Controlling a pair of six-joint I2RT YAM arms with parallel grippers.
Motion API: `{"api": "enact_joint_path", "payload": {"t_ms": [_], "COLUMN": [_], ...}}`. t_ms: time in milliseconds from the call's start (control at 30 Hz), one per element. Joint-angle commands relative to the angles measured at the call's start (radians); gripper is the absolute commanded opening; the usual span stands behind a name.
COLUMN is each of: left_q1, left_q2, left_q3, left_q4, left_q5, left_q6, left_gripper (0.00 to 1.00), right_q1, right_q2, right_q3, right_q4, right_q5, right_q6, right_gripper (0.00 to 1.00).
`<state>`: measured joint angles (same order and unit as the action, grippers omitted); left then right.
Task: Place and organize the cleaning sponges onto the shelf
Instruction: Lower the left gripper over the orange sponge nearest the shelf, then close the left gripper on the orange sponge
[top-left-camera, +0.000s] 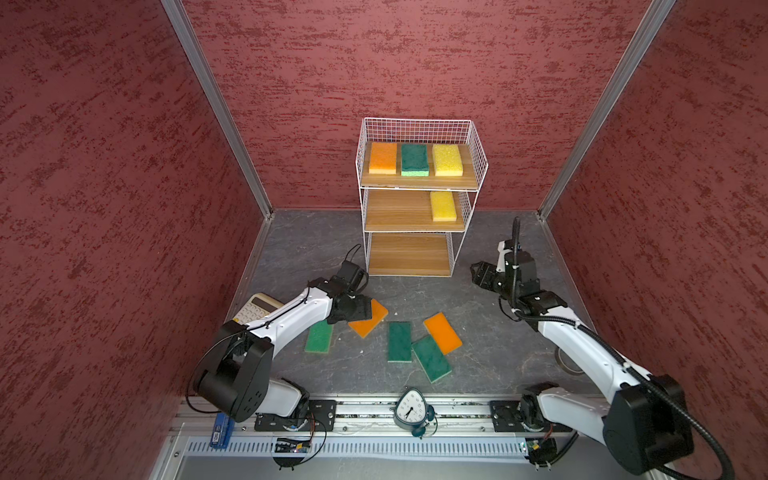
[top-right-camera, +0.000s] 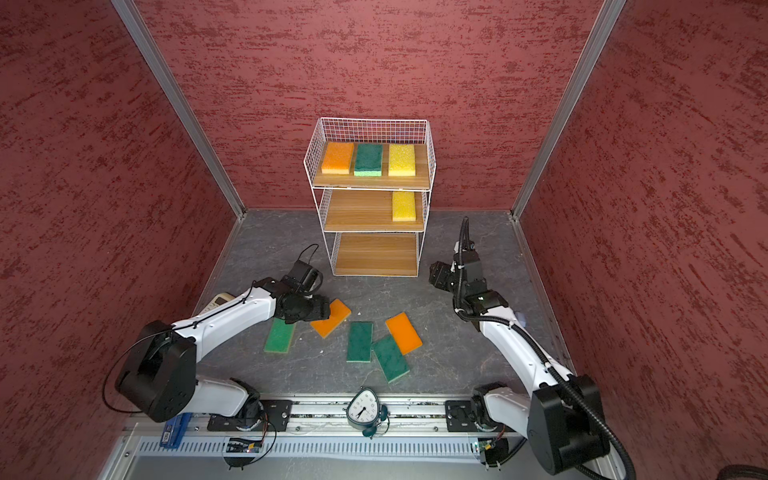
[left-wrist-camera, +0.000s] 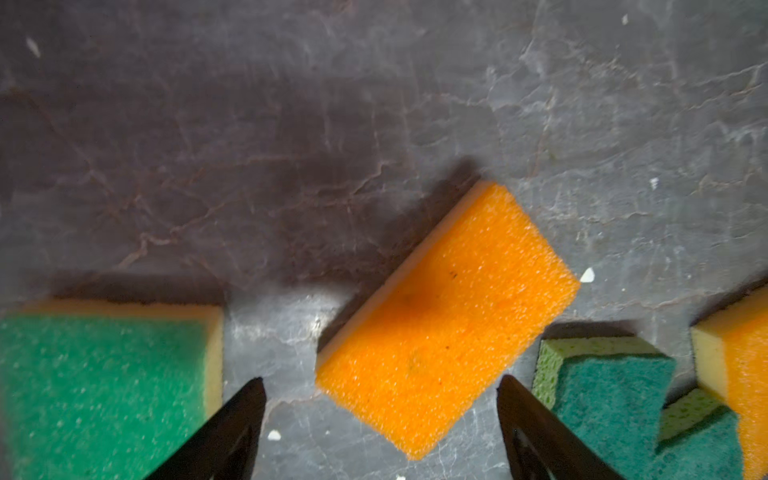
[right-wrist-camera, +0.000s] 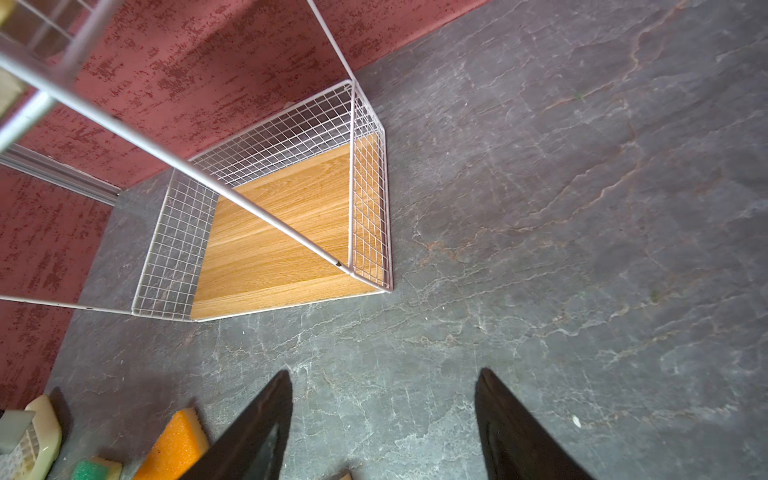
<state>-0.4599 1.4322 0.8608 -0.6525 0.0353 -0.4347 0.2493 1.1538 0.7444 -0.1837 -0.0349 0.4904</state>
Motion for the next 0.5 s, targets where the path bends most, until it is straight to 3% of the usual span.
{"api": "enact_joint_path", "payload": {"t_ms": [0,467], "left_q1": [0.013,0.006], "left_q2": [0.029,0.023], "left_q3": [-0.006,-0.094], "left_q4": [0.108,0.153], "left_q5": [0.095,0.15], "left_q6": [0.06,0.021], "left_gripper": [0.88,0.89], "right_q1": [-0.006,-0.006], "right_q2": [-0.017,-0.025], "right_q3": [-0.011,0.02], "right_q4": [0.012,-0.015], "right_q5": [0.0,0.003], "right_q6": [-0.004,-0.026], "right_gripper": [0.71,0.7]}}
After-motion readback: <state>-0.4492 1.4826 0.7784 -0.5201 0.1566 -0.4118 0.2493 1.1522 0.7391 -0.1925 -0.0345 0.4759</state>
